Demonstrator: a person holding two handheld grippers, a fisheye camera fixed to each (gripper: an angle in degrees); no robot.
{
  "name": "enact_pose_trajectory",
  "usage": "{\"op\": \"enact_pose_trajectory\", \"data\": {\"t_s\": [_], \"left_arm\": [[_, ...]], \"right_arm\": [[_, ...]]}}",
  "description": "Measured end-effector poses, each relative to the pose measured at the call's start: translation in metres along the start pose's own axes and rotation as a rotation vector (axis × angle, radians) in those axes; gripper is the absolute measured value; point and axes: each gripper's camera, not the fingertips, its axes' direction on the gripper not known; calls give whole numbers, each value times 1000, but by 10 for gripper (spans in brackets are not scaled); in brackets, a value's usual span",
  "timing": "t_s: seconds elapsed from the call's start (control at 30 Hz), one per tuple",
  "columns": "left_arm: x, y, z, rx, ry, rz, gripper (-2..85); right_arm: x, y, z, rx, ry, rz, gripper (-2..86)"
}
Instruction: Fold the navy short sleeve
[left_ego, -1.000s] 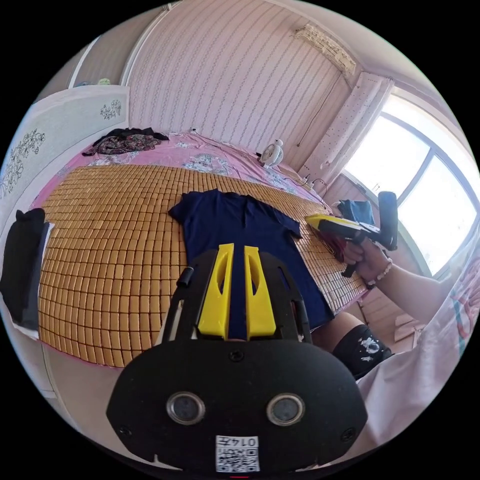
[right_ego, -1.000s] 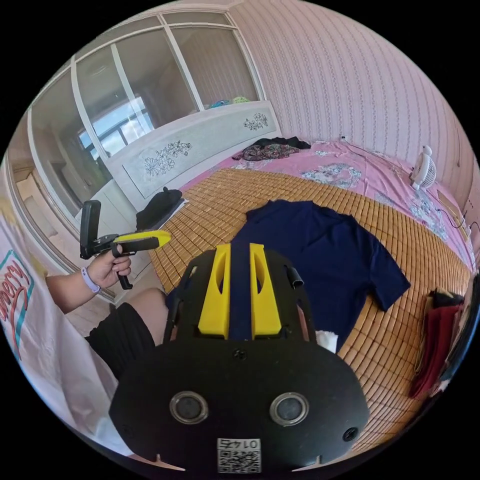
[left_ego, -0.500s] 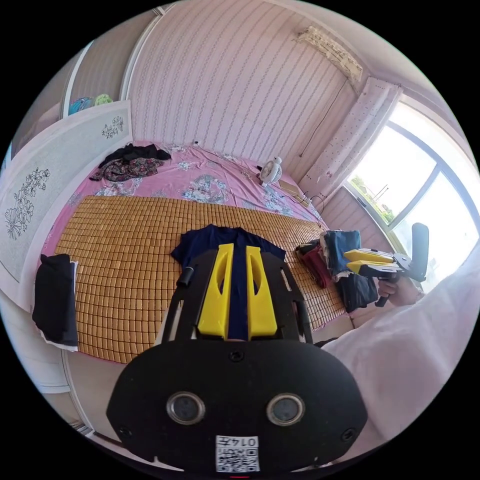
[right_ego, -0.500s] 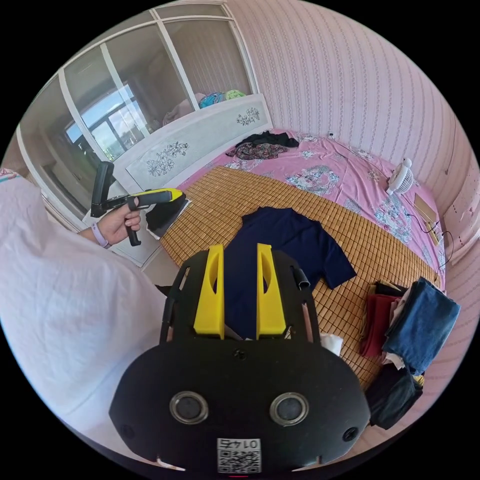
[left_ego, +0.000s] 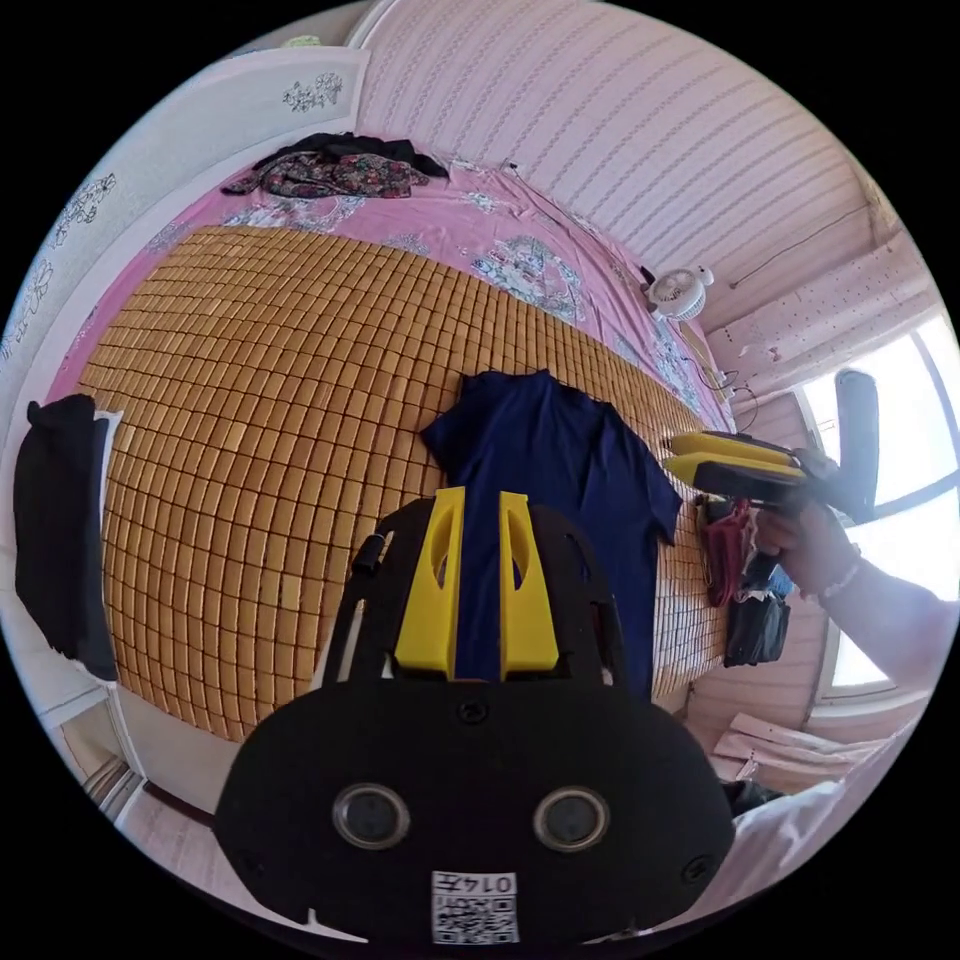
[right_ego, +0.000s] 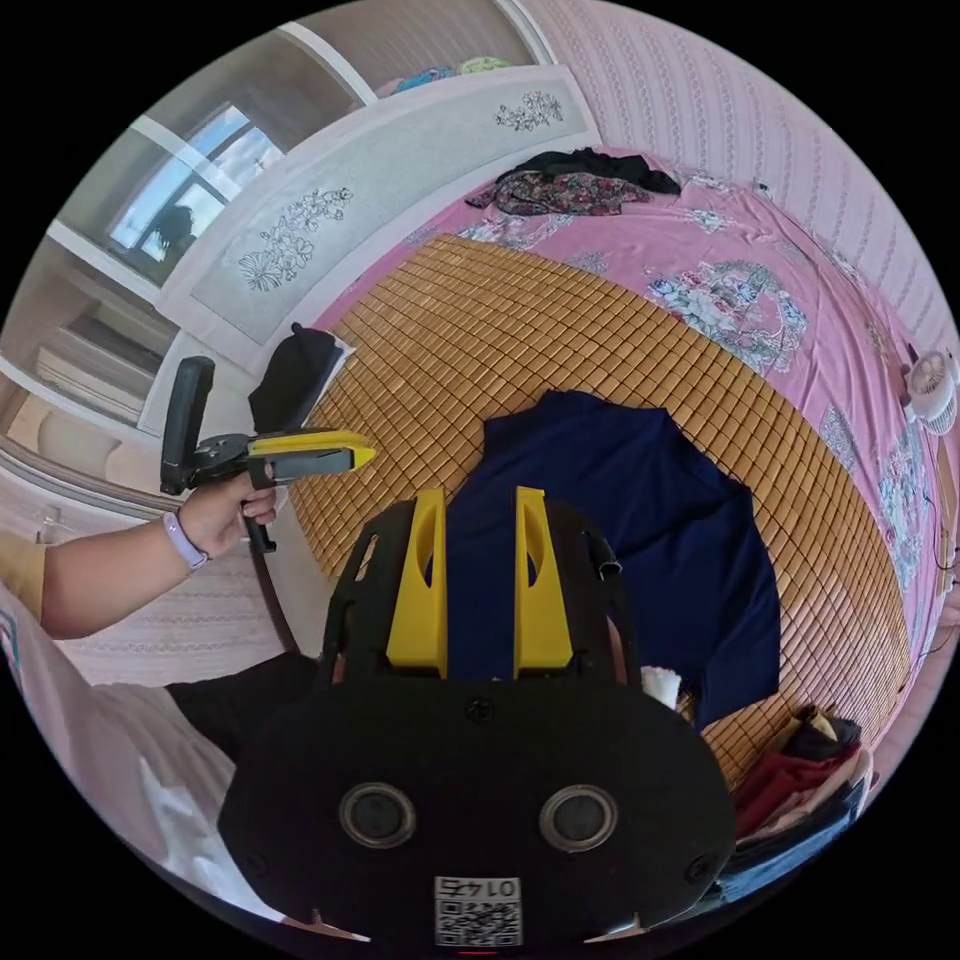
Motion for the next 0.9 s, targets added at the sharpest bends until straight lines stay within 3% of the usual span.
{"op": "enact_pose_trajectory", "data": {"t_s": [0.1, 0.27, 0.33, 0.43, 0.57, 0.73, 0.9], "left_arm": [[-24, -35, 56, -49, 97, 9, 64], [-53, -66, 116, -46, 81, -5, 73], [-70, -78, 135, -84, 87, -81, 66], [-73, -90, 160, -179, 70, -23, 44], [-79, -88, 159, -177, 72, -12, 17], [-94, -39, 111, 3, 81, -82, 18], [-105, 2, 100, 58, 88, -166, 48]], "right_arm": [[32, -54, 62, -9, 70, 56, 112], [73, -112, 135, -61, 20, 173, 107], [79, -126, 152, -95, 26, 200, 61], [71, -135, 148, -74, 17, 170, 17], [52, -156, 132, -53, 54, 64, 8], [-7, -201, 115, 135, -99, -248, 35], [-14, -212, 129, 95, -54, -197, 65]]}}
